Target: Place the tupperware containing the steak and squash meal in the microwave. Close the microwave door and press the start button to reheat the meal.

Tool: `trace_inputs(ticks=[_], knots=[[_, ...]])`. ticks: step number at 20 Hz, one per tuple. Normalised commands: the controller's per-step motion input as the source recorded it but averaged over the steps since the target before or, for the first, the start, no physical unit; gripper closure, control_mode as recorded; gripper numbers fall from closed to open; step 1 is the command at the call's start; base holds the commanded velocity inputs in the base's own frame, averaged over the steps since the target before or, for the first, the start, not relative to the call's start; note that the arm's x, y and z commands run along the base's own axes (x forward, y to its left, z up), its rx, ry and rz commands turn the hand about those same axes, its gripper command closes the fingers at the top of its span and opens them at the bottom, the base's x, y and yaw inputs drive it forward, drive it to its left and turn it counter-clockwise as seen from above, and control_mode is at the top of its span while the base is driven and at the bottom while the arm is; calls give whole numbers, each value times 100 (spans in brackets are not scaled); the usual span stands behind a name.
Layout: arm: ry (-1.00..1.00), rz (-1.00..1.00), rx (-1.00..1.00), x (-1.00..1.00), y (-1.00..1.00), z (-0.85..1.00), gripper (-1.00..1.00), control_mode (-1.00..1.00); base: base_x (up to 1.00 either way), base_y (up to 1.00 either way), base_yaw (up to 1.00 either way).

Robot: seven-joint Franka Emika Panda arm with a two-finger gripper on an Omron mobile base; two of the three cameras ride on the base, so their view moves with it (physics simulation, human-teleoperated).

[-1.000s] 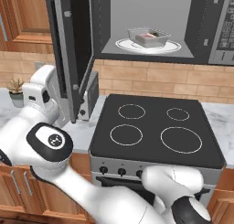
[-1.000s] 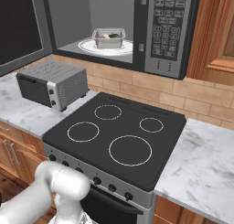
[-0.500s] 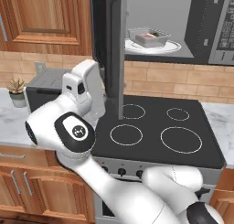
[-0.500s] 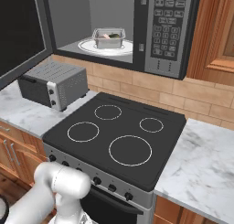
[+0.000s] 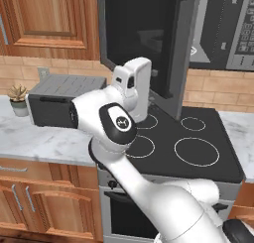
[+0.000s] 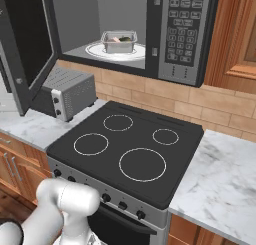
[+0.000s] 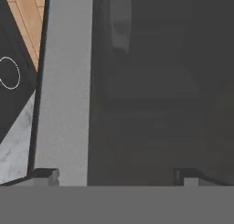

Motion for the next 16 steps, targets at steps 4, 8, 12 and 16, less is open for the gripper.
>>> trace_inputs(ticks=[4,8,12,16], knots=[[11,-8,10,6,-100,0,-100,-100,0,0,0],[13,-4,8,20,-100,0,-100,-100,0,0,0],[15,0,6,53,-88,1,-100,-100,0,0,0],[19,0,3,74,-70,3,-100,-100,0,0,0]])
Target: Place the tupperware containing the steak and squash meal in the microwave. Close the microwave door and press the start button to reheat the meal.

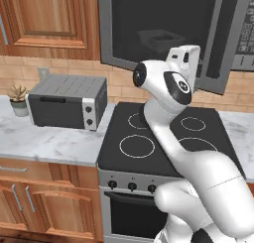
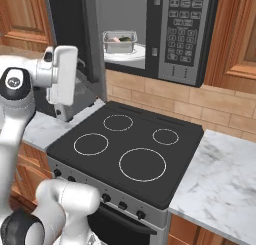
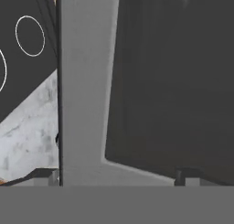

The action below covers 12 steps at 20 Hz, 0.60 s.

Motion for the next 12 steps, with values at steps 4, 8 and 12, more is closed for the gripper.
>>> trace_inputs(ticks=[4,8,12], knots=[[17,3,2,85,-51,3,-100,-100,0,0,0],[13,9,2,89,-40,0,-100,-100,0,0,0],[12,12,2,89,-35,0,-100,-100,0,0,0]])
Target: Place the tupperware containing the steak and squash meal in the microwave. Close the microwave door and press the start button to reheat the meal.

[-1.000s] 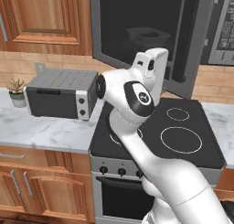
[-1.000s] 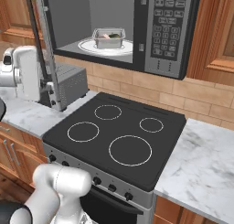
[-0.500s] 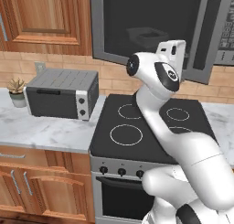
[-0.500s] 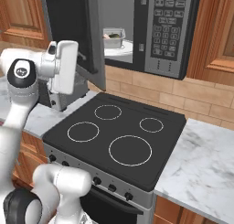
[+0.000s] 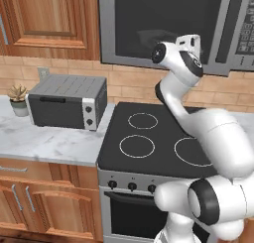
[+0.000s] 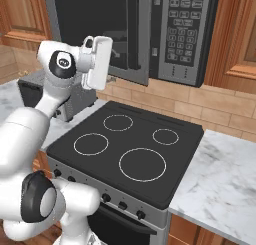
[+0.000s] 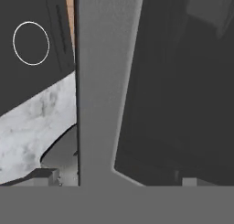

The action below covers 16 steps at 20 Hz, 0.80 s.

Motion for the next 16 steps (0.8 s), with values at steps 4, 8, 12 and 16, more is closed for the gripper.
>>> trace_inputs(ticks=[4,8,12,16], knots=[[11,14,3,87,-40,0,-100,-100,0,0,0],[8,17,6,80,-56,0,-100,-100,0,0,0],[8,20,8,81,-64,0,-100,-100,0,0,0],[5,18,6,62,-57,0,-100,-100,0,0,0]])
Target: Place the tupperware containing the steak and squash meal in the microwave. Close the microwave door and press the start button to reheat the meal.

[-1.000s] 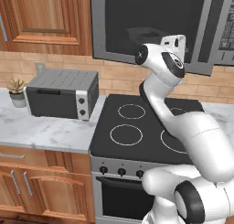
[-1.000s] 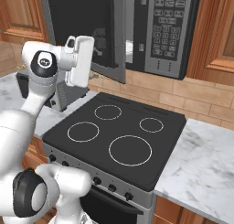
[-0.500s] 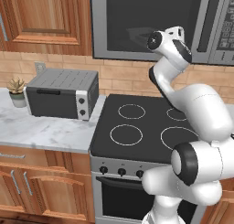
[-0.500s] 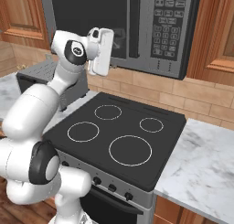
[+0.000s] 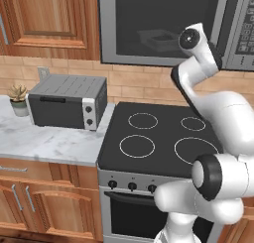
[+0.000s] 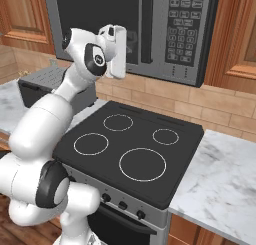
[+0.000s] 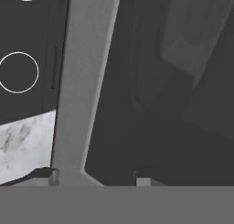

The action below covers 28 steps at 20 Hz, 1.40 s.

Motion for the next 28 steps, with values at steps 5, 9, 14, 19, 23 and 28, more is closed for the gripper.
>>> trace_inputs(ticks=[5,9,14,19,23,28], knots=[[-1,11,0,-5,-23,0,-100,-100,0,0,0],[0,4,0,-52,0,9,-100,-100,0,0,0],[0,10,5,-92,-1,15,-100,-100,0,0,0],[0,9,19,-94,-35,19,-100,-100,0,0,0],[0,10,26,-72,-65,2,-100,-100,0,0,0],[-2,11,27,-48,-67,0,-100,-100,0,0,0]])
